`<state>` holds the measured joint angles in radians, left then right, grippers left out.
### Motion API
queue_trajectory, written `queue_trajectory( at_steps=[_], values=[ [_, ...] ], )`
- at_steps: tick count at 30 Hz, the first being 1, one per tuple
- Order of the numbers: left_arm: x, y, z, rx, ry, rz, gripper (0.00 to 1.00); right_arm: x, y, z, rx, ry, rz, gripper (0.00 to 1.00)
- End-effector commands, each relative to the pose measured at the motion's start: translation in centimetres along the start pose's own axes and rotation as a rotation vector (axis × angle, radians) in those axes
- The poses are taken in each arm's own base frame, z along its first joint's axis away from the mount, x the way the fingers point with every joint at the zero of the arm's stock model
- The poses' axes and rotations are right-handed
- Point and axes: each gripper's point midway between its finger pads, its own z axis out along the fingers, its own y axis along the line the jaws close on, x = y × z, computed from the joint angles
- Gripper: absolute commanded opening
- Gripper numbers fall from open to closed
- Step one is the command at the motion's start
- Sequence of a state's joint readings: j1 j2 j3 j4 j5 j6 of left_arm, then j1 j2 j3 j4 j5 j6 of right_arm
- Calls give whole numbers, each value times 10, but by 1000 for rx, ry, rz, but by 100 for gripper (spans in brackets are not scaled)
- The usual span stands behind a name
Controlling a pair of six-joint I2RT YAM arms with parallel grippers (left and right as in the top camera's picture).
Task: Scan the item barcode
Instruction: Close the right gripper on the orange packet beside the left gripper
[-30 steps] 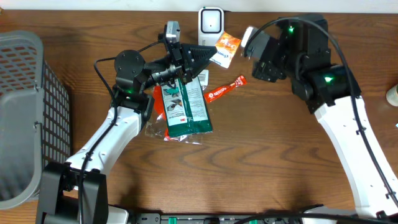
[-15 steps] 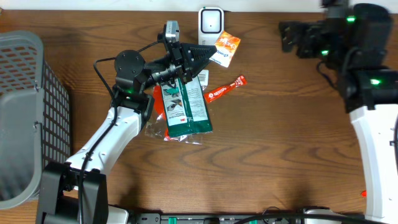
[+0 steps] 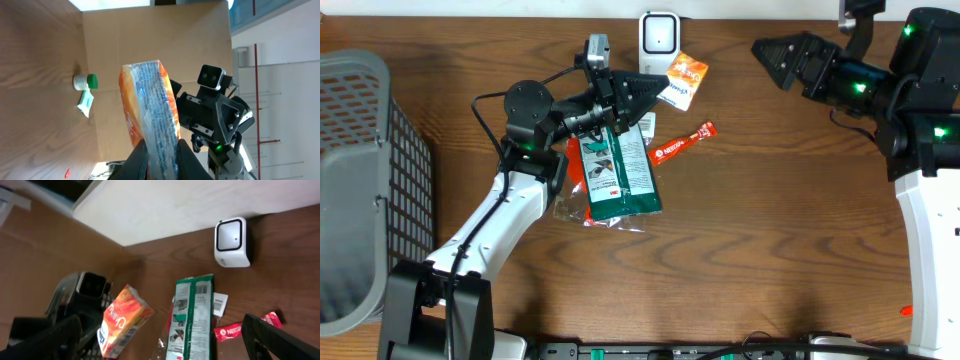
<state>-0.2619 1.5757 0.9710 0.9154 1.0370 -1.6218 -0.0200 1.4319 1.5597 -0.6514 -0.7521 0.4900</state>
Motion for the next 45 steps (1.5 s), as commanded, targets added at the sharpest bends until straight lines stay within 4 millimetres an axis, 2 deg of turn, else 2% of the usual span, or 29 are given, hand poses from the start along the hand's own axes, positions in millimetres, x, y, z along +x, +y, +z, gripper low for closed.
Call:
queue_trajectory(
  at_steps=[1, 2, 4, 7, 12, 15, 18, 20, 26, 32, 37, 42, 45],
  values=[
    [5, 1, -2, -2, 28, 9, 8, -4, -13, -8, 100, -31, 13, 99],
    [5, 1, -2, -2, 29, 10, 9, -1, -25, -9, 158, -28, 57, 99],
    [6, 1, -2, -2, 34, 10, 8, 8, -36, -5, 189, 8, 88, 99],
    [8, 2, -2, -3, 47, 10, 9, 17, -27, 8, 89, 78, 98, 99],
    [9, 2, -2, -3, 50, 10, 8, 22, -17, 34, -84, 174, 241, 99],
    [9, 2, -2, -3, 49, 10, 8, 28, -18, 53, -138, 232, 325, 99],
    [8, 2, -2, -3, 48, 6, 9, 33, -15, 68, -192, 273, 318, 99],
    [8, 2, -2, -3, 48, 6, 9, 35, -5, 72, -253, 298, 294, 99],
    [8, 2, -2, -3, 48, 6, 8, 37, 25, 62, -416, 364, 273, 99],
    [8, 2, -2, -3, 48, 6, 8, 43, 40, 44, -536, 448, 298, 90],
    [9, 2, -2, -3, 48, 6, 8, 48, 39, 42, -537, 469, 321, 84],
    [9, 2, -2, -3, 48, 5, 8, 53, 26, 49, -459, 449, 336, 83],
    [9, 2, -2, -3, 48, 5, 8, 56, 24, 49, -458, 448, 314, 83]
  ],
)
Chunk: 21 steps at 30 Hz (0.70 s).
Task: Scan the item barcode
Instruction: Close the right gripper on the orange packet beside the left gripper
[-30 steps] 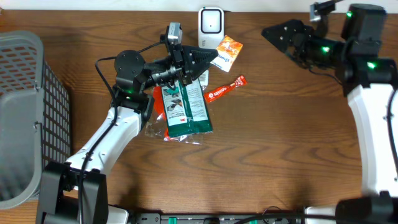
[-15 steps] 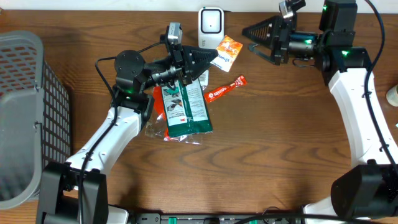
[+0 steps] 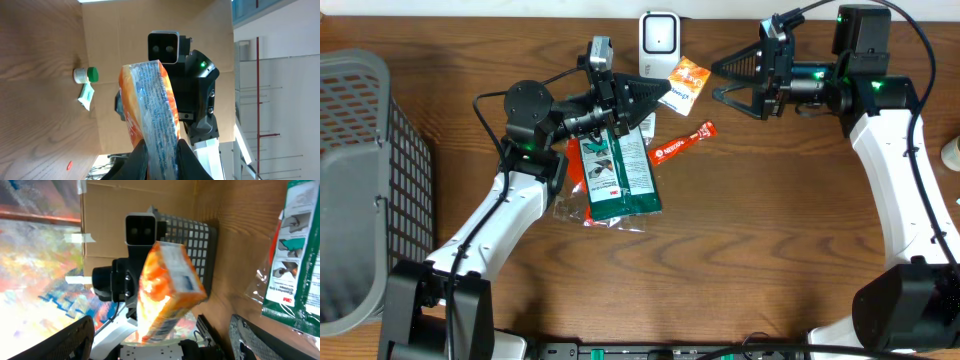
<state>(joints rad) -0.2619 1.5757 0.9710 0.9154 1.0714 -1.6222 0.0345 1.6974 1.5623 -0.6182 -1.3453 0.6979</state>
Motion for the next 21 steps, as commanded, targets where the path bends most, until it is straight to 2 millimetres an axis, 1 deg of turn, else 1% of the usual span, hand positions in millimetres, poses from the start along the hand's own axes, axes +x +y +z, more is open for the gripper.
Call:
queue_trajectory(
  at_steps=[1, 4, 11, 14, 18, 21],
  values=[
    [3, 1, -1, -2, 14, 5, 9, -1, 6, -3, 9, -15, -79, 83],
    [3, 1, -1, -2, 14, 4, 9, -4, 0, 0, 44, -36, -83, 83],
    [3, 1, -1, -2, 14, -13, 8, -5, 1, 14, 66, -36, -130, 80],
    [3, 1, -1, -2, 14, -13, 9, -4, 5, 21, 60, -28, -154, 76],
    [3, 1, -1, -2, 14, -35, 8, -4, 3, 28, 85, -37, -152, 72],
    [3, 1, -2, -2, 15, -35, 8, -3, 3, 30, 87, -34, -153, 62]
  ],
)
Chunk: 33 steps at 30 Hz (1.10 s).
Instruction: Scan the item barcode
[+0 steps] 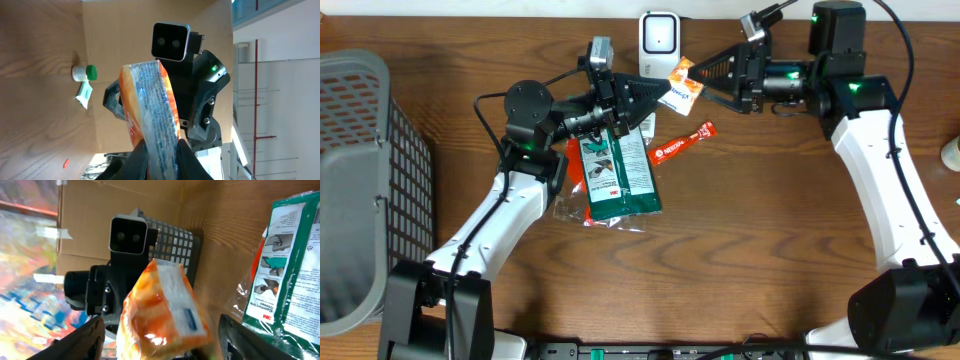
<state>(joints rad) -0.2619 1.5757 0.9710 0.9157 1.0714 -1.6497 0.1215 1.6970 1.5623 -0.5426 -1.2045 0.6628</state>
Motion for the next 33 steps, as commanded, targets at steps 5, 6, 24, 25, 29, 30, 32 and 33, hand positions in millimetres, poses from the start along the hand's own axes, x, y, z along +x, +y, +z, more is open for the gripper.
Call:
queue_trajectory(
  at_steps=[5, 6, 24, 25, 29, 30, 32, 33],
  values=[
    [3, 1, -2, -2, 15, -8, 9, -2, 5, -1, 14, -19, -28, 52],
    [3, 1, -2, -2, 15, -8, 8, -3, 5, -1, 15, -20, -28, 52],
    [3, 1, -2, -3, 17, -8, 26, 2, -3, -8, 33, -13, 60, 10],
    [3, 1, -2, -2, 17, -8, 27, 2, -4, -9, 31, -11, 82, 9],
    [3, 1, -2, -3, 18, -7, 40, 1, -9, -17, 40, -24, 157, 6],
    [3, 1, -2, -3, 18, -4, 42, 0, -11, -19, 47, -32, 180, 6],
    [5, 2, -2, -3, 26, -1, 44, -3, -18, -25, 70, -55, 241, 6],
    [7, 2, -2, -4, 37, -1, 45, -5, -24, -29, 95, -77, 271, 6]
  ],
)
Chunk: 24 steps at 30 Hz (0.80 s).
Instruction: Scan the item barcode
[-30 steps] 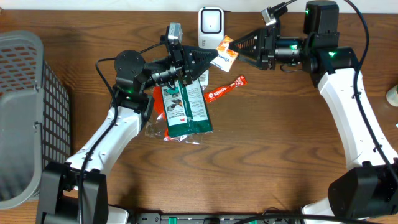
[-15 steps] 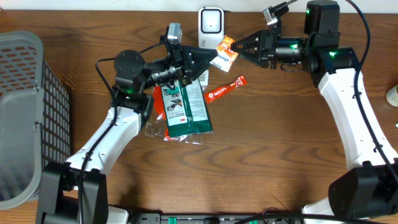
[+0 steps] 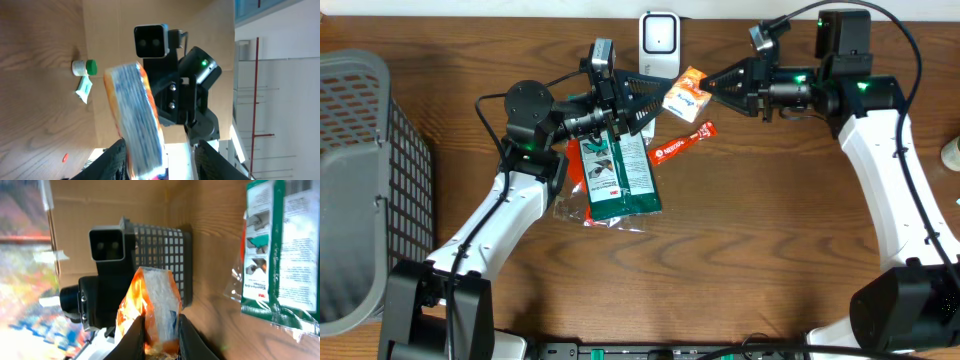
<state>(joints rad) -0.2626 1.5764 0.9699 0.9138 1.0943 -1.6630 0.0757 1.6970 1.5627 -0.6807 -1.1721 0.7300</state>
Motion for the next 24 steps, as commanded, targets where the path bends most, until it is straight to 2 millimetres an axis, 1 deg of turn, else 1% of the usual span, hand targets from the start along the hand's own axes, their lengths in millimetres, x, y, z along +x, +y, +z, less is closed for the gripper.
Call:
queue_trajectory(
  at_steps=[1, 2, 4, 9, 12, 15, 18, 19, 24],
  values=[
    [3, 1, -2, -1, 18, 17, 46, -11, -7, -14, 47, -70, 81, 5],
    [4, 1, -2, -2, 22, 16, 46, -12, -15, -16, 81, -89, 115, 5],
    [5, 1, -2, -2, 29, 16, 46, -11, -27, -19, 131, -106, 177, 1],
    [6, 1, -2, -3, 36, 16, 47, -8, -54, -24, 255, -155, 298, 1],
    [7, 1, -2, -3, 42, 16, 47, -2, -67, -27, 315, -170, 400, 1],
    [9, 1, -2, -4, 52, 16, 47, 14, -76, -29, 359, -144, 495, 1],
    [11, 1, -2, -5, 63, 16, 47, 35, -82, -32, 398, -95, 588, 1],
    [12, 1, -2, -6, 67, 17, 47, 42, -82, -32, 400, -69, 611, 1],
    [13, 2, -2, -7, 74, 43, 47, 80, -69, -29, 365, 82, 679, 1]
  ],
)
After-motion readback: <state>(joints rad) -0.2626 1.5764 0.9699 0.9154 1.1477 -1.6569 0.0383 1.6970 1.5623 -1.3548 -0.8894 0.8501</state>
